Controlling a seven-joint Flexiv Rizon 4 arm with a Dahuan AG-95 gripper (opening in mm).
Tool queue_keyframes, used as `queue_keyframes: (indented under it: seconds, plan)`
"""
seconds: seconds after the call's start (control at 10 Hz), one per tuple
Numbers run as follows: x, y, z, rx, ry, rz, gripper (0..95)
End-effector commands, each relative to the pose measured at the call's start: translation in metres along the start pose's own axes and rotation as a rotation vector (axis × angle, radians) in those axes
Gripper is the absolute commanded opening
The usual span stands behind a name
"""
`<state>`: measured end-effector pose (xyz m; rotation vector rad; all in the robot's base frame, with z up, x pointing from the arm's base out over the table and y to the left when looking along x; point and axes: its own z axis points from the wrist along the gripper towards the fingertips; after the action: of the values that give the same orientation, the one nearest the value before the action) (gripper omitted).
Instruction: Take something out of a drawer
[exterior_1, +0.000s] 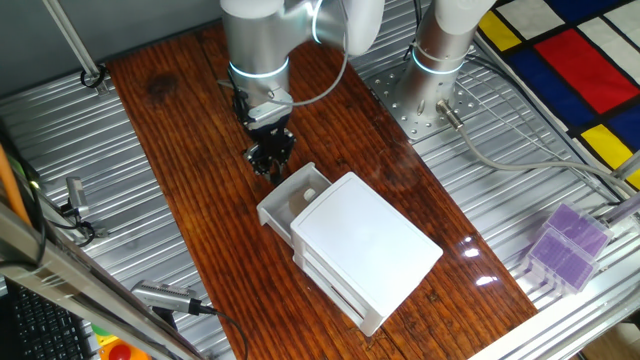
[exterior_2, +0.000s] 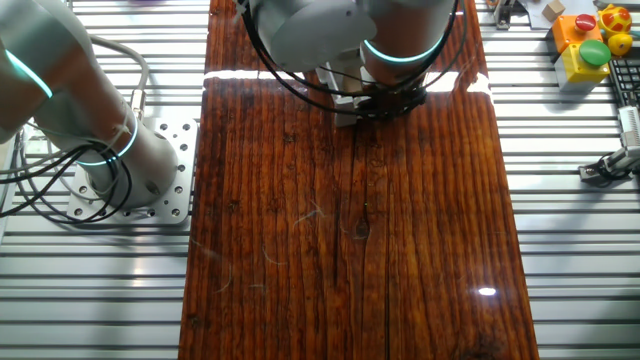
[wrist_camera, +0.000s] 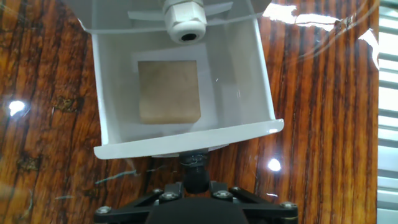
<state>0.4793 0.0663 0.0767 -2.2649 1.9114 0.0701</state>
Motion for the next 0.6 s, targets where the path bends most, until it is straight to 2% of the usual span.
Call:
queue_keyframes:
  seconds: [0.1, 0.3, 0.5, 0.6]
  plan:
    - [0.0013, 0.0000, 0.0013, 0.001, 0.002, -0.002, 0.0]
    - [0.0019, 0.0001, 0.0009, -0.003, 0.007, 0.002, 0.0]
    - [0.0020, 0.0001, 0.0007, -0.008, 0.022, -0.011, 38.0]
    - [0.0020, 0.0000, 0.0004, -0.011, 0.029, -0.023, 76.0]
